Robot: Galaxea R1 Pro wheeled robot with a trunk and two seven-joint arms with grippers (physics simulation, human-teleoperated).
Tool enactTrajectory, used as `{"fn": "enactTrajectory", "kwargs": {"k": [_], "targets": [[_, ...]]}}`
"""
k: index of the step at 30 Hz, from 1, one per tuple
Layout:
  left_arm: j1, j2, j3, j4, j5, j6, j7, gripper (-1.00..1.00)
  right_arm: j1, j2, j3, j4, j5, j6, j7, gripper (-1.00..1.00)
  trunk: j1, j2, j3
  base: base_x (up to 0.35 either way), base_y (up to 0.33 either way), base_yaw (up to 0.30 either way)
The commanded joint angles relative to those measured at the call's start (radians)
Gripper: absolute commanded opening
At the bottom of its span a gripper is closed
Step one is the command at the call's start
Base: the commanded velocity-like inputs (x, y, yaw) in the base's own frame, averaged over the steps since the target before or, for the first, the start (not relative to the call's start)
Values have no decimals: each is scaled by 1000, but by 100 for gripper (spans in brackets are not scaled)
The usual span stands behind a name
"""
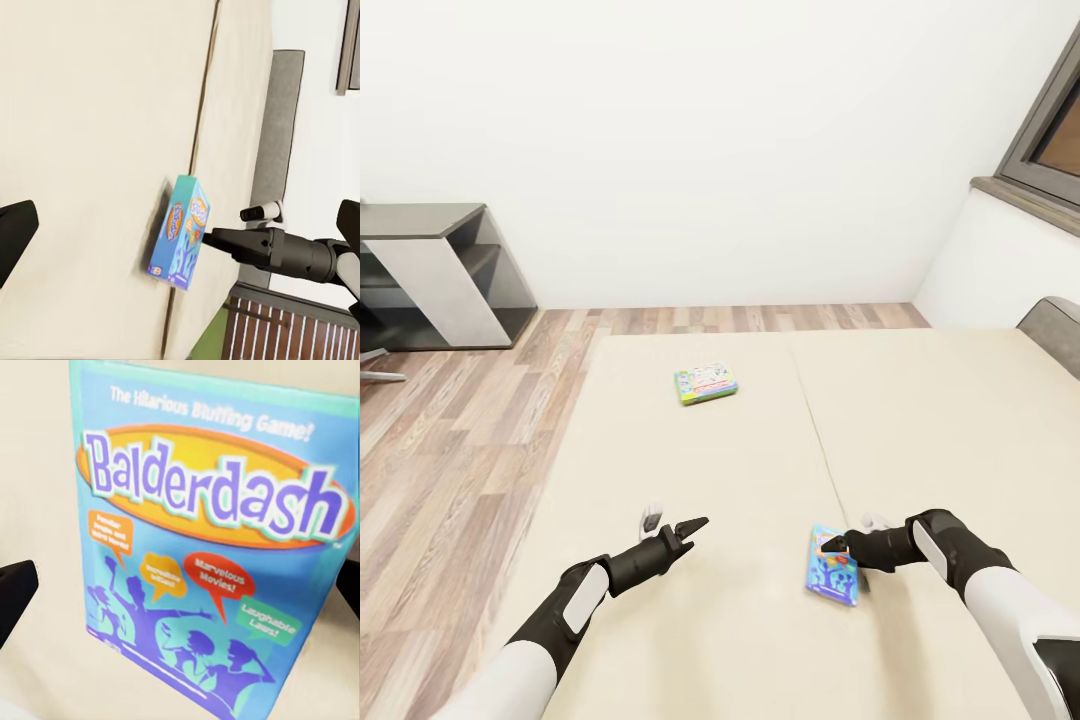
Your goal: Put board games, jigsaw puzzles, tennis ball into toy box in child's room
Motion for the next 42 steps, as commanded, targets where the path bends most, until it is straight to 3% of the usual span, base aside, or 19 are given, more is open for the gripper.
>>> {"fn": "enactTrajectory", "kwargs": {"k": [1, 23, 42], "targets": [[-1, -1, 5, 0, 2, 7, -2, 100, 0, 0, 1, -1, -10, 8, -3, 100, 0, 0, -1, 0, 163, 0], [-1, -1, 5, 0, 2, 7, -2, 100, 0, 0, 1, -1, -11, 7, 0, 100, 0, 0, -1, 0, 225, 0], [-1, -1, 5, 0, 1, 7, -2, 100, 0, -2, 5, -1, -10, 10, 1, 100, 0, 0, -1, 0, 22, 0]]}}
